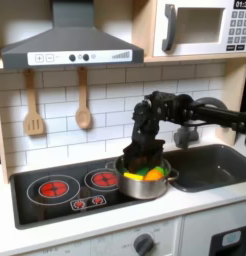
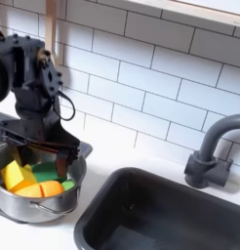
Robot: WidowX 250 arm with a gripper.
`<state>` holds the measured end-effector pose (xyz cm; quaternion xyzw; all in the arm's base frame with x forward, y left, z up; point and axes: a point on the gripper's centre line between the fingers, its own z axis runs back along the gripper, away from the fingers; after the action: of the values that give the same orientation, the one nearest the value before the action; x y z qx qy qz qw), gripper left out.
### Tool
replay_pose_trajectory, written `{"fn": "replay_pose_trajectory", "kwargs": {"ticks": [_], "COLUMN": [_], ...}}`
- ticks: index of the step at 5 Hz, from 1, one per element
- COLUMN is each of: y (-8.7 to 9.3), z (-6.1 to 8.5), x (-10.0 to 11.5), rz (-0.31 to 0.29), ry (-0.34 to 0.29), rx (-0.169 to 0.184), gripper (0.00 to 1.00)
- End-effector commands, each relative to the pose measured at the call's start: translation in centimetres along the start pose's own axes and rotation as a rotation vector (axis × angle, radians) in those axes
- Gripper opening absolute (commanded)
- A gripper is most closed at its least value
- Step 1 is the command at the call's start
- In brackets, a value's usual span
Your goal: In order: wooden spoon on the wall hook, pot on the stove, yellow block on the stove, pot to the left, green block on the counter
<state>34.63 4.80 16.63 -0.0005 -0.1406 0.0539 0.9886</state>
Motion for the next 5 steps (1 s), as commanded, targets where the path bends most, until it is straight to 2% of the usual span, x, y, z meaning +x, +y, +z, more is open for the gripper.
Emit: {"fn": "replay_pose_trajectory", "kwargs": {"ticks": [1, 2, 3, 4, 5], "y": [0.3, -0.2, -0.5, -0.4, 0.0], "z": [-1.3, -1.7, -2.8, -1.9, -0.9], "x": [-1.0, -1.4, -1.4, -1.0, -0.9], "rz": [0.116, 0.145, 0.141, 0.137, 0.147], "ry": [0.033, 0.056, 0.051, 0.007, -0.049], "rx": [0.018, 0.01, 0.018, 0.04, 0.048], "gripper": [1.0, 1.0, 0.0, 0.0, 0.0]}}
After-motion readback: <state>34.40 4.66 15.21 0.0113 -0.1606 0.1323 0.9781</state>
